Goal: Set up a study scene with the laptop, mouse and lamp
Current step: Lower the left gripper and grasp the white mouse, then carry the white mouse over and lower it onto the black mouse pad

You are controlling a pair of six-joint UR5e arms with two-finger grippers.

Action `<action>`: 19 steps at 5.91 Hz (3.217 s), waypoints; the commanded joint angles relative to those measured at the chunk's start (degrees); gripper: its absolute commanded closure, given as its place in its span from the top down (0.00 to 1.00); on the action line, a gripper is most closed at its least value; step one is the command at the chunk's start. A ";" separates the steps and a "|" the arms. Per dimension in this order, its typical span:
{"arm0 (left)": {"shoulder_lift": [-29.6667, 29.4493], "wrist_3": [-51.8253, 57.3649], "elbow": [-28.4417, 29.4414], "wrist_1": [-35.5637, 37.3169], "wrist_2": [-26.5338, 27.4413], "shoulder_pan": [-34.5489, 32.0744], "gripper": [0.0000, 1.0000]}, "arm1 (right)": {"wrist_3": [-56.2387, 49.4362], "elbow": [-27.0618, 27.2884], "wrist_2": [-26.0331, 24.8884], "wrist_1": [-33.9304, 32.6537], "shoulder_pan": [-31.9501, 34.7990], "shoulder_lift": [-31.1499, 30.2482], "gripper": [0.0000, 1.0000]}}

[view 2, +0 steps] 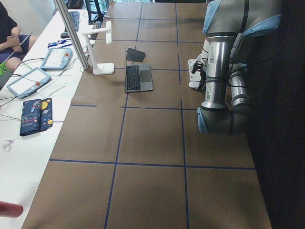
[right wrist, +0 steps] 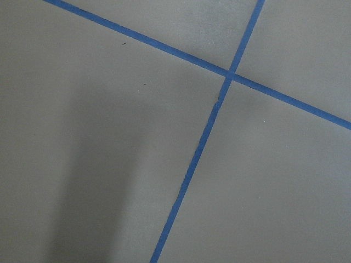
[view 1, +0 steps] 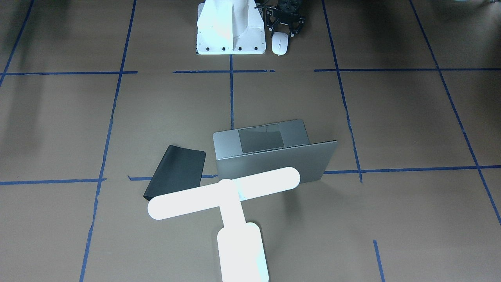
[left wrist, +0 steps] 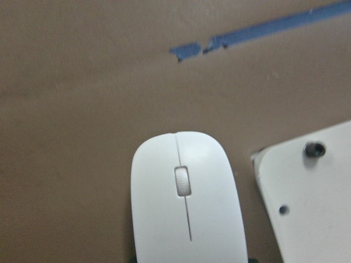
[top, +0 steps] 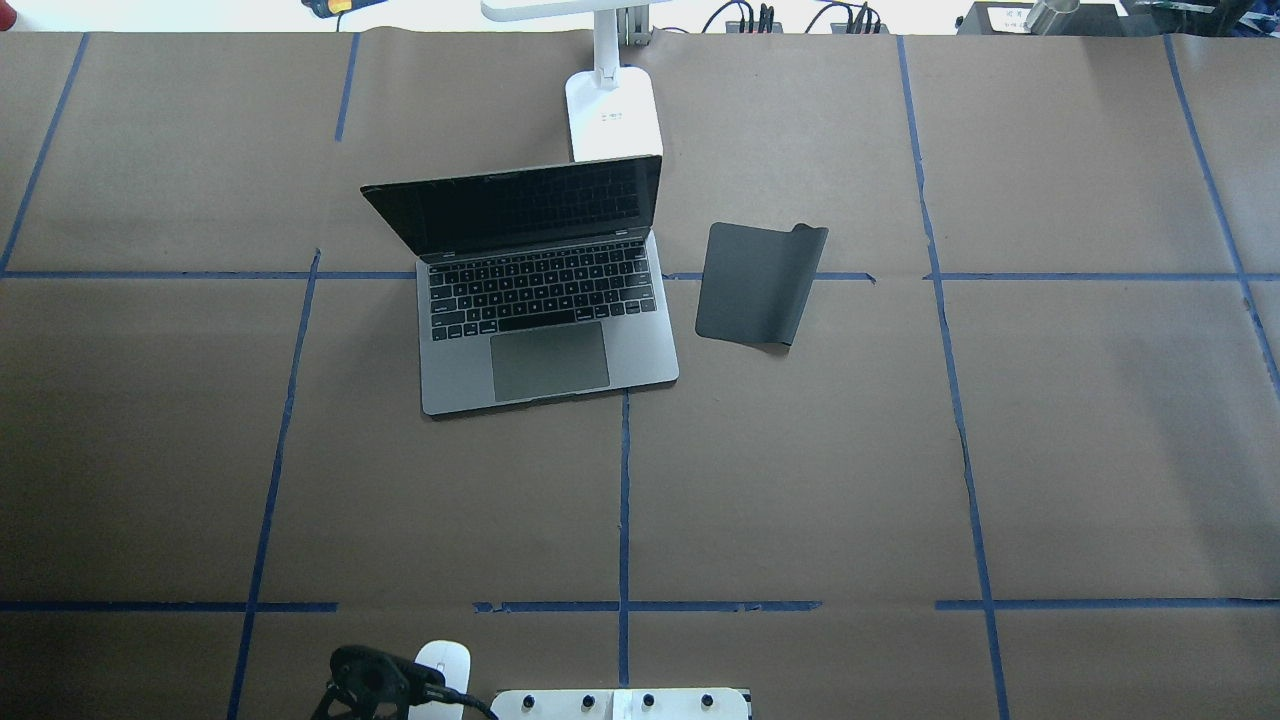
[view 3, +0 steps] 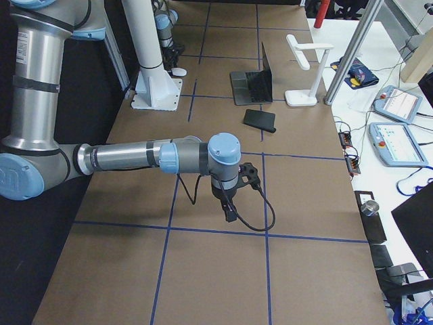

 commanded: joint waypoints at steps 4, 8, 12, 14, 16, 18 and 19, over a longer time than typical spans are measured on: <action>-17.38 10.40 2.63 10.18 -10.18 -17.81 0.03 | -0.09 0.00 0.68 -0.06 0.00 -0.15 1.00; -48.32 13.41 38.16 8.30 -17.23 -29.25 0.03 | 0.00 -0.62 0.59 -0.06 0.00 -0.15 1.00; -70.34 13.24 76.96 -5.48 -20.13 -33.74 0.01 | -0.09 -2.28 1.03 0.03 -0.09 0.02 1.00; -72.48 13.24 86.83 -12.07 -20.13 -35.41 0.01 | -0.09 -2.55 1.03 0.03 -0.09 -0.06 1.00; -73.27 13.24 89.93 -12.80 -20.13 -35.24 0.18 | 0.00 -2.37 1.03 0.03 -0.09 0.03 1.00; -73.80 12.89 90.30 -12.89 -21.27 -34.46 0.72 | 0.00 -2.46 1.12 0.11 0.00 0.11 1.00; -74.50 12.71 90.30 -12.98 -22.49 -34.28 0.93 | 0.00 -2.37 1.12 0.11 0.00 0.11 1.00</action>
